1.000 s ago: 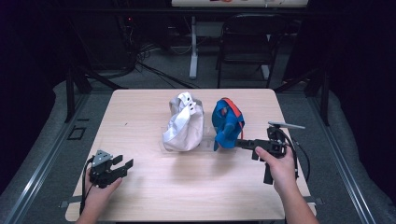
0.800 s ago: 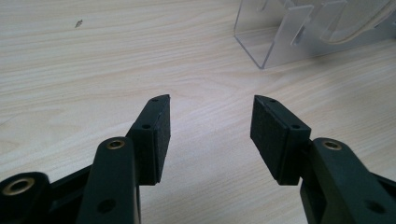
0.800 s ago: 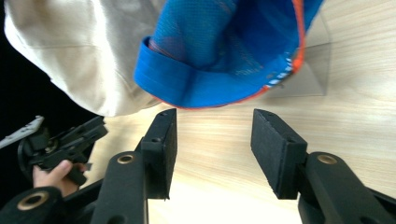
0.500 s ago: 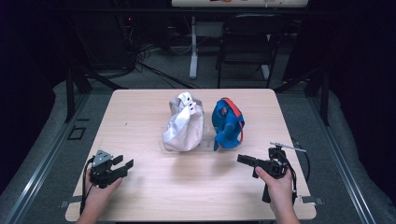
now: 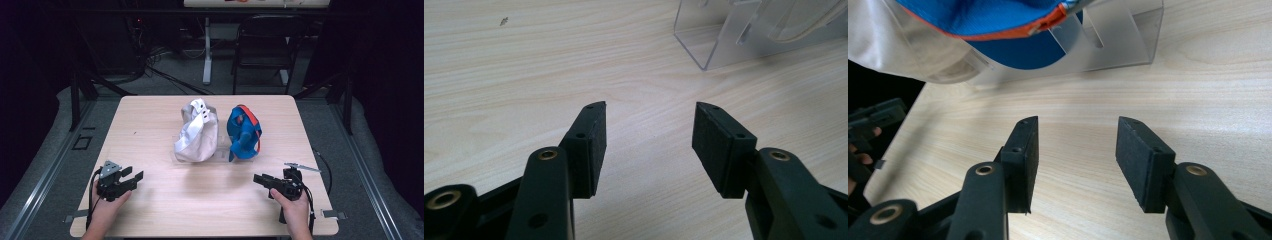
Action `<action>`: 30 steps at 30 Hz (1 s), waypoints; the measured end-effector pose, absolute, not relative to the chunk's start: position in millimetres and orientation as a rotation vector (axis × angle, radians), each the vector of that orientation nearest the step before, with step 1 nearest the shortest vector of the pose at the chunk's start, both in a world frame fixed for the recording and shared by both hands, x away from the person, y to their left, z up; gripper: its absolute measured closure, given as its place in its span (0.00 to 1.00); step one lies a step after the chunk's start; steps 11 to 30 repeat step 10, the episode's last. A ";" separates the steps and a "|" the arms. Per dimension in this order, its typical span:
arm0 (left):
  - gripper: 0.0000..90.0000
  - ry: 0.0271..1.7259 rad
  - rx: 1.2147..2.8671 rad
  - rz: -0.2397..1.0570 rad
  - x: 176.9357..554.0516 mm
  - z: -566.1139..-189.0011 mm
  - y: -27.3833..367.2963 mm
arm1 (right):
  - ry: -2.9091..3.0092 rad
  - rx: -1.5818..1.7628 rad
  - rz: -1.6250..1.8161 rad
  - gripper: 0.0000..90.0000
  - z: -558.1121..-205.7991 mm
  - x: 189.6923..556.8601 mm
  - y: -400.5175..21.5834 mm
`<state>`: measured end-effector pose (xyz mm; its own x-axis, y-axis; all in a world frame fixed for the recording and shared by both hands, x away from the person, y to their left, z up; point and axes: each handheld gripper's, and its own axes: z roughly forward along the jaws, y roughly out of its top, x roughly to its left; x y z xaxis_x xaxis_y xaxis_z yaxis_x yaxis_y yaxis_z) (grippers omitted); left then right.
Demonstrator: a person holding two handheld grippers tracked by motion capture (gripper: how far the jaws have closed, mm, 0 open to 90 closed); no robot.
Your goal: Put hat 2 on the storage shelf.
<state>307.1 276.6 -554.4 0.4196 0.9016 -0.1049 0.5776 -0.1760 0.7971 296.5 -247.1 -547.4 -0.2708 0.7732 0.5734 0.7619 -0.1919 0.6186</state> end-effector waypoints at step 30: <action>0.52 1.245 1.895 0.530 308.3 -556.6 272.4 | 2.009 1.809 1.499 0.56 -551.5 297.0 -238.7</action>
